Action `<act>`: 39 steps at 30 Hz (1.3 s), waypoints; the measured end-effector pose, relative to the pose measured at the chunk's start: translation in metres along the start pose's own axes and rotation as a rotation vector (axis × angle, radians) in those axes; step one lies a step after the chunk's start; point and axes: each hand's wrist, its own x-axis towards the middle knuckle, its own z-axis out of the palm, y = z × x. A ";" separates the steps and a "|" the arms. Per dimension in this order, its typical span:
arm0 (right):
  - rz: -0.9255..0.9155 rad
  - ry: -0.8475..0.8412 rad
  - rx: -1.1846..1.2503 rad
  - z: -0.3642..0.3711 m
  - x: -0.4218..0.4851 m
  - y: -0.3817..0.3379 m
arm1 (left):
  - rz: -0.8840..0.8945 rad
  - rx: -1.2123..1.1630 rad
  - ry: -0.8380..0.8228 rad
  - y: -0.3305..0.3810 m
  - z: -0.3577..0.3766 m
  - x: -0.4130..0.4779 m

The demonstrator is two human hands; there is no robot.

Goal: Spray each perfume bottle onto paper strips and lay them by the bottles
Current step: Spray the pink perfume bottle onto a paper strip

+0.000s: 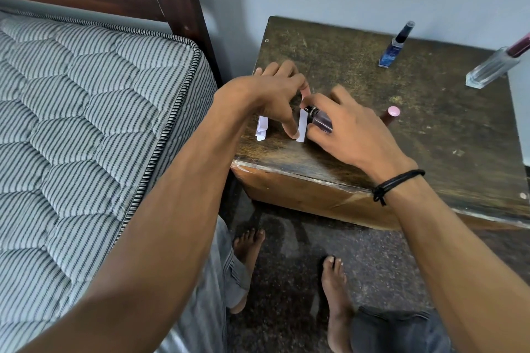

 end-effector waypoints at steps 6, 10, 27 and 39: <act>0.027 0.007 -0.022 0.000 0.001 -0.003 | -0.013 0.000 -0.006 0.001 0.000 0.002; 0.020 0.014 -0.050 0.000 0.000 -0.004 | -0.020 0.013 -0.014 0.002 0.000 0.002; 0.008 0.019 -0.064 0.000 -0.002 -0.008 | -0.021 0.012 -0.011 0.003 0.000 -0.001; 0.143 0.033 0.197 -0.010 0.004 -0.006 | -0.022 0.028 -0.019 0.000 0.000 0.000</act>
